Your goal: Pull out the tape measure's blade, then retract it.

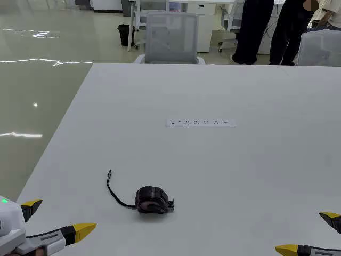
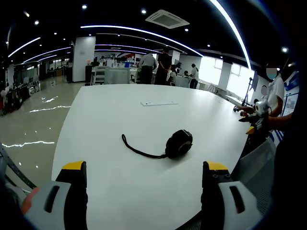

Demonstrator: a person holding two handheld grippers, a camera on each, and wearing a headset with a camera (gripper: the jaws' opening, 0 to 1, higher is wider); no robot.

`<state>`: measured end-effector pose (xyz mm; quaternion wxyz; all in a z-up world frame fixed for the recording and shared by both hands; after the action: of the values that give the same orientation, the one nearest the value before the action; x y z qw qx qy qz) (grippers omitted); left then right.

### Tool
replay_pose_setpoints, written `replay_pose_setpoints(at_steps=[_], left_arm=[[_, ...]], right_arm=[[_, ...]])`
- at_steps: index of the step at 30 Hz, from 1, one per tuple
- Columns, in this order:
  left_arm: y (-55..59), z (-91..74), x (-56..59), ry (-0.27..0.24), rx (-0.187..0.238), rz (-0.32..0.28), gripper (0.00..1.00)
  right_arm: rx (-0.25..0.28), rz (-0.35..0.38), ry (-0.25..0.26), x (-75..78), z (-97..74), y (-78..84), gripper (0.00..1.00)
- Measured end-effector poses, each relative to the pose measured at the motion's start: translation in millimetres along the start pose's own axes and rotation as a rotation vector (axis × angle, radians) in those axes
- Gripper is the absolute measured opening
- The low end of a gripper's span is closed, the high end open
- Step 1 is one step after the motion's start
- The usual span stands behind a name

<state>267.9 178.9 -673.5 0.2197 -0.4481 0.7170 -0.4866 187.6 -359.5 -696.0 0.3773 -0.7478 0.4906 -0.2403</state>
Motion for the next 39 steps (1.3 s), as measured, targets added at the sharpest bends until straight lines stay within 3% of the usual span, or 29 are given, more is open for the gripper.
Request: replay_pose_setpoints(at_steps=[14, 39], left_arm=[[-0.7, -0.1, -0.3, -0.011, -0.007, 0.043, 0.99], [-1.6, -3.2, -3.8, -0.025, 0.002, 0.044, 0.99]], right_arm=[[-0.009, 0.003, -0.013, -4.2, -0.1, 1.2, 1.00], [-0.016, 0.010, -0.015, -2.4, 2.0, 6.6, 1.00]])
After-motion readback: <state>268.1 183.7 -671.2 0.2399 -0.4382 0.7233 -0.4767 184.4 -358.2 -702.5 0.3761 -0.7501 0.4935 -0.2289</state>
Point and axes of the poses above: the centre of the closed fingertips' face, and the gripper's own axes: z roughly forward along the fingers, x roughly to its right, y roughly out of its underside, the point moved 5 cm from there along -z, roughly backward along the fingers, and after that the axes turned 3 degrees about x, right-handed, at the moved point
